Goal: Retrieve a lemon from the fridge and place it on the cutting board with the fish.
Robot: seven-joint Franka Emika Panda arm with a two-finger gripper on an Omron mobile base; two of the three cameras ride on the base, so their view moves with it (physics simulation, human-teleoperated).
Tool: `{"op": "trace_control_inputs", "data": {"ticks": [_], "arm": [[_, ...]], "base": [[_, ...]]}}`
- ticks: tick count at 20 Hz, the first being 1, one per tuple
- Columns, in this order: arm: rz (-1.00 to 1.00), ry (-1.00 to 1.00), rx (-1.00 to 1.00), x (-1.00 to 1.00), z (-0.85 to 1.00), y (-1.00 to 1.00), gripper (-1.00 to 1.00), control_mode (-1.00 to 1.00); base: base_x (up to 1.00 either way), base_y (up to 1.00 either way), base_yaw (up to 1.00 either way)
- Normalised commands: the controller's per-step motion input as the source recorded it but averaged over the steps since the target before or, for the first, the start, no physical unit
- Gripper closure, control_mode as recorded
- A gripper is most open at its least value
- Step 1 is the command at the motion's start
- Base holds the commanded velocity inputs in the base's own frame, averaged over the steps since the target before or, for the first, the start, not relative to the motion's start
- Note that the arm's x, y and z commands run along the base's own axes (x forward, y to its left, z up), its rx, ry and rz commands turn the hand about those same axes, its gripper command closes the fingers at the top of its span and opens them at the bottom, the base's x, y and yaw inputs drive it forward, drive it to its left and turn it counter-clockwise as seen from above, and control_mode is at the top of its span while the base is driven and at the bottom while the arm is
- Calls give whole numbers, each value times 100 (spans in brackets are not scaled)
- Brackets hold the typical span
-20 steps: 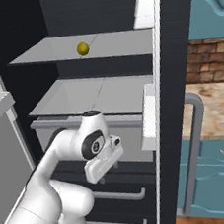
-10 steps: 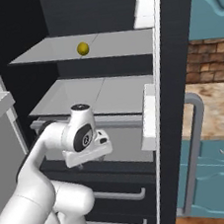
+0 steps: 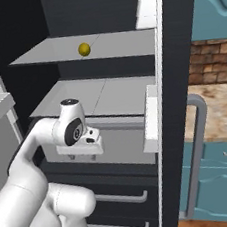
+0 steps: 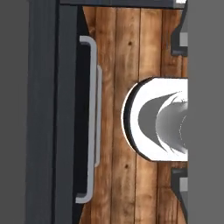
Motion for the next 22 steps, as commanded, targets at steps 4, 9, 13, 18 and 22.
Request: {"op": "trace_control_inputs", "data": {"ticks": [4,9,13,18,22], "arm": [[4,-56,3,1,27,5,-100,-100],[0,-50,7,1,69,-1,-100,-100],[-6,-32,-1,-2,100,18,-100,-100],[-7,-13,-2,-10,100,13,-100,-100],[-3,-17,0,-41,100,5,-100,-100]], "base": [[0,0,0],[0,0,0],[0,0,0],[0,0,0],[0,0,0]]}}
